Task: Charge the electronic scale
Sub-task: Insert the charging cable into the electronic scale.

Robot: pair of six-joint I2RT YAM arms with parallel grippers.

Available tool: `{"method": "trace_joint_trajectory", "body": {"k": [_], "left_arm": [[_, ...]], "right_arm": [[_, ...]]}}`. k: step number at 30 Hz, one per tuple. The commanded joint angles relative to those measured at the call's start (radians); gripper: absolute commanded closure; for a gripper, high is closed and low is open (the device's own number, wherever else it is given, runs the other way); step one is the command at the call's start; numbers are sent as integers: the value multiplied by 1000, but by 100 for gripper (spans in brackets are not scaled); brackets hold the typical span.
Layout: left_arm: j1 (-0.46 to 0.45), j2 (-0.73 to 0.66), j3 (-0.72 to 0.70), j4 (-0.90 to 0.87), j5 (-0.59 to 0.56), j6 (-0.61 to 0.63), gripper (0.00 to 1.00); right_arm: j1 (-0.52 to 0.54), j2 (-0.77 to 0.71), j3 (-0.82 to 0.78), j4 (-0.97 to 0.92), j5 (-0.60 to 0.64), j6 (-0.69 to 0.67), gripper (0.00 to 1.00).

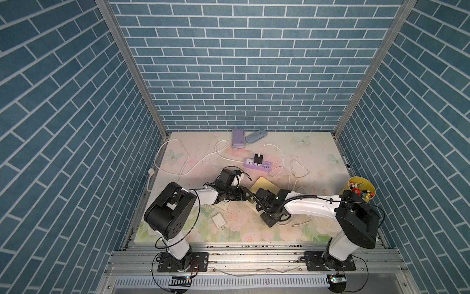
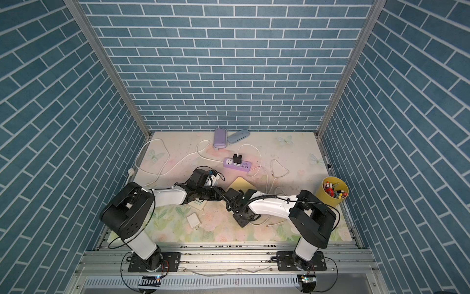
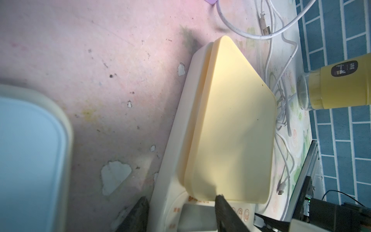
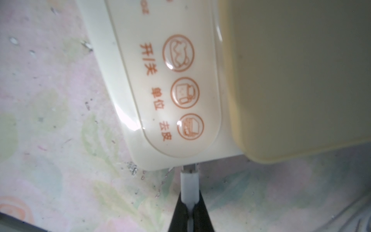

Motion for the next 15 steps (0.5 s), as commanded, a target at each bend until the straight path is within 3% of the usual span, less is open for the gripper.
{"method": "trace_joint_trajectory", "body": {"k": [1,15], "left_arm": [[-17,49,-44,-80,8,-13,45],[-85,59,-115,-14,22,-74,46]], "right_arm": [[-11,-5,7,121,-10,19,100],[-30,47,109,137,-17,-67,100]]}}
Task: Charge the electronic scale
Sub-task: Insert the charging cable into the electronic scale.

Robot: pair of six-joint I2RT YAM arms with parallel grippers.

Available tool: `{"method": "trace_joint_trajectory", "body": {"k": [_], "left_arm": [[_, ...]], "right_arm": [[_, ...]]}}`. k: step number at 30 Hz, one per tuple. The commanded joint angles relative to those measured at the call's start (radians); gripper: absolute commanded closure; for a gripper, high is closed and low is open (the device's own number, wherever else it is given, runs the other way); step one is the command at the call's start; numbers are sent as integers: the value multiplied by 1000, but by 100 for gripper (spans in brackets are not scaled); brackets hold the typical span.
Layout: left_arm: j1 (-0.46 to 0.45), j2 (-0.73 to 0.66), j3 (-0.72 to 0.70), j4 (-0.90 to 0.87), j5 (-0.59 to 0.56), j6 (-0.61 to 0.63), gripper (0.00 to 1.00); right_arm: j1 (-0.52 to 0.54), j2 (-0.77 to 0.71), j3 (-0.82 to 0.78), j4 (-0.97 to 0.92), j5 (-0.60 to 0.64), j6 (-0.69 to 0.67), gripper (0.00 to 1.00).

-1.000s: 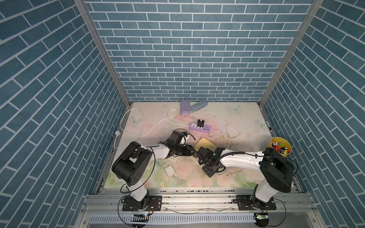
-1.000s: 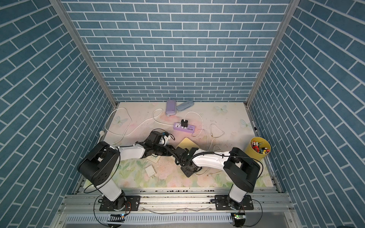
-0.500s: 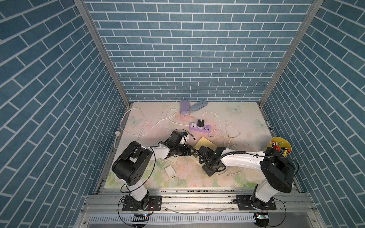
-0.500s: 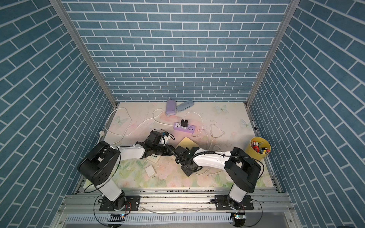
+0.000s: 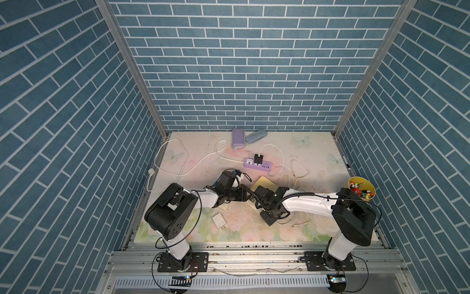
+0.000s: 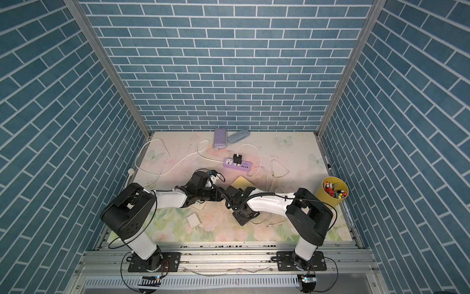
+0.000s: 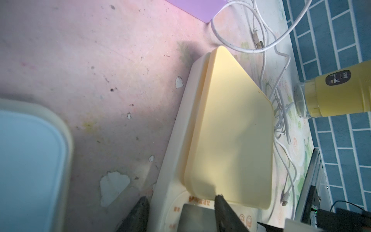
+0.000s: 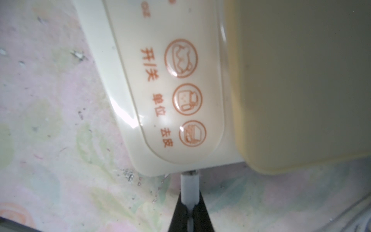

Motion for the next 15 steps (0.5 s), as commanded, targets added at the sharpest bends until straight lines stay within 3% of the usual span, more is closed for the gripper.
{"method": "trace_joint_trajectory", "body": {"k": [1,6,9,15], "left_arm": [[-59,58,-58,-152,76,-35,46],[-75,49,-69,-149,80,-44,47],[-95,51,-78,-137,82,-60,47],[-135,63,-113,-75,80,-108,47]], "right_arm": [[-6,12,69,169,-1,-60,100],[-27,27,98,159,24,-75,100],[-31,31,106,193,-38,-158,100],[-57,59,169,162,-12,-223,100]]}}
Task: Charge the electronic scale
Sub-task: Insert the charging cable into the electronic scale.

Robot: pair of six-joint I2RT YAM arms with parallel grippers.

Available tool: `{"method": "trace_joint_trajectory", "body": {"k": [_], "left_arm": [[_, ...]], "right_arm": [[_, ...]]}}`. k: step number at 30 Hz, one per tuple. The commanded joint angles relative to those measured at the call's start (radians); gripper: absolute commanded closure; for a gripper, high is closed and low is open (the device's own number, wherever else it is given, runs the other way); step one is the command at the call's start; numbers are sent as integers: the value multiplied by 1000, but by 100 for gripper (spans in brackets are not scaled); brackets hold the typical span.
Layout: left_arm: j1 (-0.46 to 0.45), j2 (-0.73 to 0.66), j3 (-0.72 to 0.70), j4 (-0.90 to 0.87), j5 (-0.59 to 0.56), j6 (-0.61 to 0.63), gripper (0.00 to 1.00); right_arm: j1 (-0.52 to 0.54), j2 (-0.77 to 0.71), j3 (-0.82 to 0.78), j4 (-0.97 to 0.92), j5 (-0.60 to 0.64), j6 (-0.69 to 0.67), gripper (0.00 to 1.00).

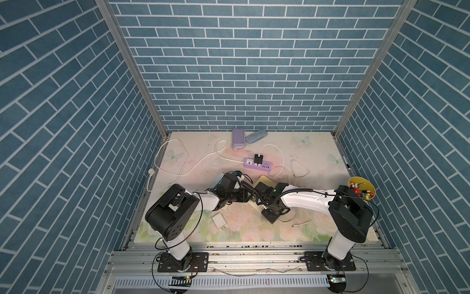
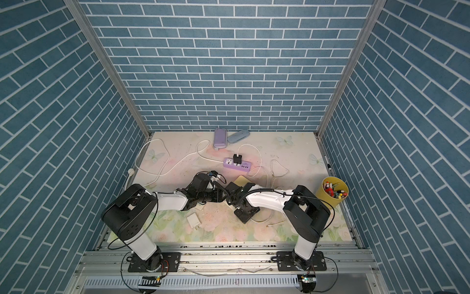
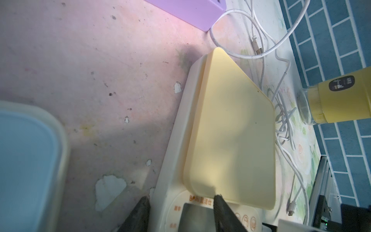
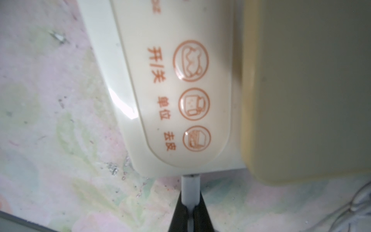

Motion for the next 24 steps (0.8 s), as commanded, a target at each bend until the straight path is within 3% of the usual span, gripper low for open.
{"method": "trace_joint_trajectory", "body": {"k": [1,11,17,24], "left_arm": [[-93,65,-81,-150,157,-77,47],[-113,63,-99,-105,176,-126,48],[-137,69,-104,-103,170,-152,49],[-132,-13,-20,-337,6,-81,47]], "right_arm": [[-23,17,108,263,-13,-66,100],[-27,19,62,412,-9,-35,100],[-29,-43,-56,574,-30,-135,99],[-69,-126,-92,446,21,-205,81]]}}
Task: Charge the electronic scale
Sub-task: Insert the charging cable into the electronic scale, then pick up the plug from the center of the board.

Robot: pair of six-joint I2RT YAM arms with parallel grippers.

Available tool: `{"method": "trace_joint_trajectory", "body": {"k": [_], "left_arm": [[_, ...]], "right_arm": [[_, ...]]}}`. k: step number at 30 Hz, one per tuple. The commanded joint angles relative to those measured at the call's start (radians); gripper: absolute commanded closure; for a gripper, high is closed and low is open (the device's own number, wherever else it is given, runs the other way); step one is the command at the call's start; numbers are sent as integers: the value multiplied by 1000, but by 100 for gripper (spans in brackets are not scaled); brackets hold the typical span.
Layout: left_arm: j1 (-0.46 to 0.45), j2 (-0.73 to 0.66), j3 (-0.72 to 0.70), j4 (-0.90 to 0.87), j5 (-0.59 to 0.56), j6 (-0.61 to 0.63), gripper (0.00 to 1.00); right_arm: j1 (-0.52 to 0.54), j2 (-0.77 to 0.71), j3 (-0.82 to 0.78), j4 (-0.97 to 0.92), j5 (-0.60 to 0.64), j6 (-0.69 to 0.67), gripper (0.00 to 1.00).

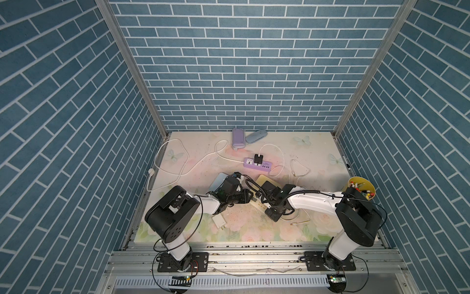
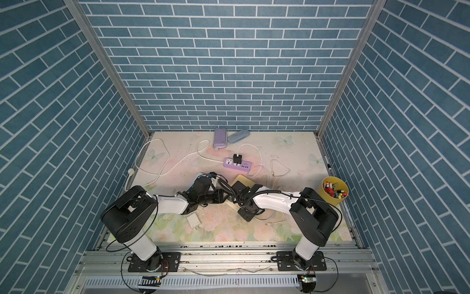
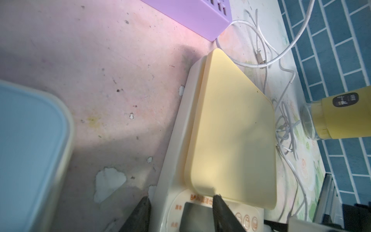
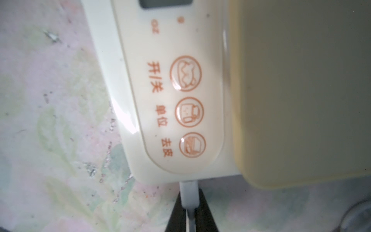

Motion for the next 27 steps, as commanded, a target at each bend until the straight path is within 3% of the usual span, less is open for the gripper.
{"method": "trace_joint_trajectory", "body": {"k": [1,8,10,19,27], "left_arm": [[-75,11,15,-366,79,18,46],[-26,42,137,-482,30,93,44],[-17,44,159,-497,29,107,44],[-7,-22,218,-568,16,155,39],[-7,-270,267,-842,-164,232,34]], "right_arm": [[-15,-46,38,221,28,-64,78],[-11,-152,-31,70,-20,60,64],[-8,-209,-61,55,-15,90,56],[-40,-359,-25,-29,179,172,56],[-79,-363,15,43,193,191,56]]}}
